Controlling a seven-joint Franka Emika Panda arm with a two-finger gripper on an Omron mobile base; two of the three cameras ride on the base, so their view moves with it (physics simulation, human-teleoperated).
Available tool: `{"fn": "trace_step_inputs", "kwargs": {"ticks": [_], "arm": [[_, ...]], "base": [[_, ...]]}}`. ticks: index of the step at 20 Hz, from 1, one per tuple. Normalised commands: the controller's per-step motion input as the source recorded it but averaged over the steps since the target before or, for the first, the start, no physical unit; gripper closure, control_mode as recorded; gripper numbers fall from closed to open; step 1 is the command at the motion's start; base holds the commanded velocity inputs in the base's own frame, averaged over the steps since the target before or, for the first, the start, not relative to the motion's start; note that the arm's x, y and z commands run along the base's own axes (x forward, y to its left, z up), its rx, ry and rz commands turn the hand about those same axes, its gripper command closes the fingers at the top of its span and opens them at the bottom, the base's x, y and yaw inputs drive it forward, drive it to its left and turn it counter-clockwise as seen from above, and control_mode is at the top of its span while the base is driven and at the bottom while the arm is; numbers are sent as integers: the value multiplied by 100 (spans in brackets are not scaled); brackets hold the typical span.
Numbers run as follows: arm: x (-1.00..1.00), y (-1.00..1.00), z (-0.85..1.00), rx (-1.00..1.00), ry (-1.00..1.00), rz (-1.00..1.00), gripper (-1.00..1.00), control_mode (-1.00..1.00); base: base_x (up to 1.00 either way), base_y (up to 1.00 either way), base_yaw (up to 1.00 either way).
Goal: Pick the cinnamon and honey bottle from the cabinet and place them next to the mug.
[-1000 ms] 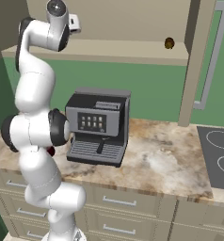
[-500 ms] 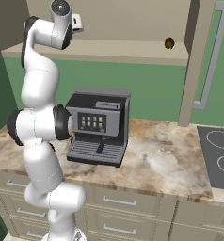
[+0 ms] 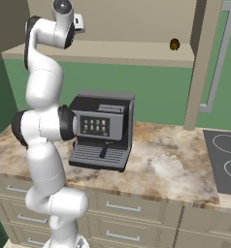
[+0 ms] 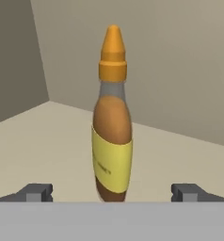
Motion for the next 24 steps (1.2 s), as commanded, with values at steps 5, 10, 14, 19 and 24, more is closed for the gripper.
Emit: {"fn": "trace_step_inputs", "kwargs": {"ticks": [5, 10, 14, 19, 24], "arm": [[12, 1, -12, 0, 3, 0, -100, -100], [18, 7, -4, 0, 2, 0, -100, -100], [22, 8, 0, 0, 3, 0, -100, -100], [17, 3, 0, 0, 3, 0, -100, -100], [20, 6, 0, 0, 3, 0, -100, -100]], "base": [[0, 0, 0], [0, 0, 0], [0, 0, 0], [0, 0, 0], [0, 0, 0]]}}
